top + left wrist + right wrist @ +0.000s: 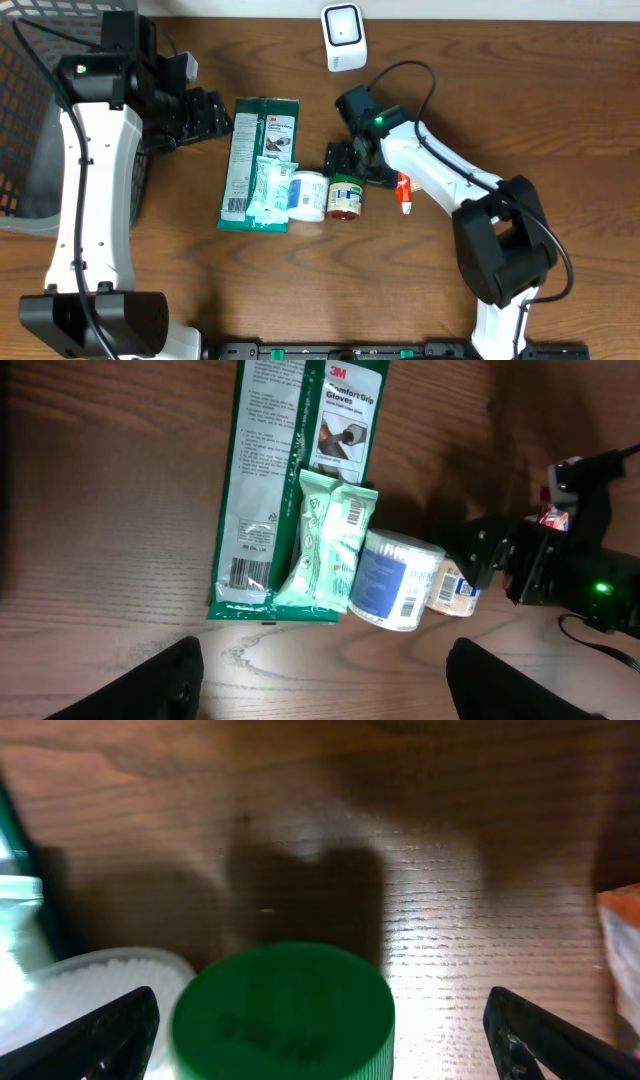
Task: Scan the item barcode
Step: 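Push the green-lidded jar toward the front with the right gripper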
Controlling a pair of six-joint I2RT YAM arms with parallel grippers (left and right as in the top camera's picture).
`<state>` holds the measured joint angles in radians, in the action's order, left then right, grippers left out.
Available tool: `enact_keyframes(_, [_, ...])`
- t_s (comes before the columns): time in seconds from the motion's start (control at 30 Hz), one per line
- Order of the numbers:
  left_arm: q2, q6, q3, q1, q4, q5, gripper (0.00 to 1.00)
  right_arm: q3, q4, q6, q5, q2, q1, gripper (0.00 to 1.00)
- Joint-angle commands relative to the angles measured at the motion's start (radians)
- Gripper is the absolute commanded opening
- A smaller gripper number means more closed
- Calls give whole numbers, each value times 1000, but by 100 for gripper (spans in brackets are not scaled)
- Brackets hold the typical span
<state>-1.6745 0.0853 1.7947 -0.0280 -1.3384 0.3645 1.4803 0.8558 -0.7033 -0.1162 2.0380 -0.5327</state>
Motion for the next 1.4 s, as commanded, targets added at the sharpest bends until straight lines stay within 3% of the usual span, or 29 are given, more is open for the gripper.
enact_keyframes(0.0, [-8, 3, -5, 2, -3, 9, 78, -4, 0, -10, -4, 4, -3, 85])
enact_keyframes(0.13, [-8, 3, -5, 2, -3, 9, 78, -1, 2, 32, 6, -19, 12, 46])
enact_keyframes(0.23, [-8, 3, -5, 2, -3, 9, 78, -1, 6, 64, 7, -55, 32, 41])
enact_keyframes(0.37, [-8, 3, -5, 2, -2, 9, 78, -1, 13, 108, 14, -123, 60, 43])
enact_keyframes(0.43, [-8, 3, -5, 2, -2, 9, 78, -1, 21, 127, 31, -154, 69, 49])
enact_keyframes(0.5, [-8, 3, -5, 2, -2, 9, 78, -1, 42, 129, 39, -177, 76, 78])
enact_keyframes(0.57, [-8, 3, -5, 2, -2, 8, 78, -1, 73, 129, 27, -182, 78, 97])
enact_keyframes(0.9, [-16, 20, -5, 2, 19, 10, 78, 5, 140, 275, -9, -188, 88, 96])
enact_keyframes(1.37, [-20, 26, -5, 2, 1, 9, 77, 28, 198, 435, -66, -328, 147, 99])
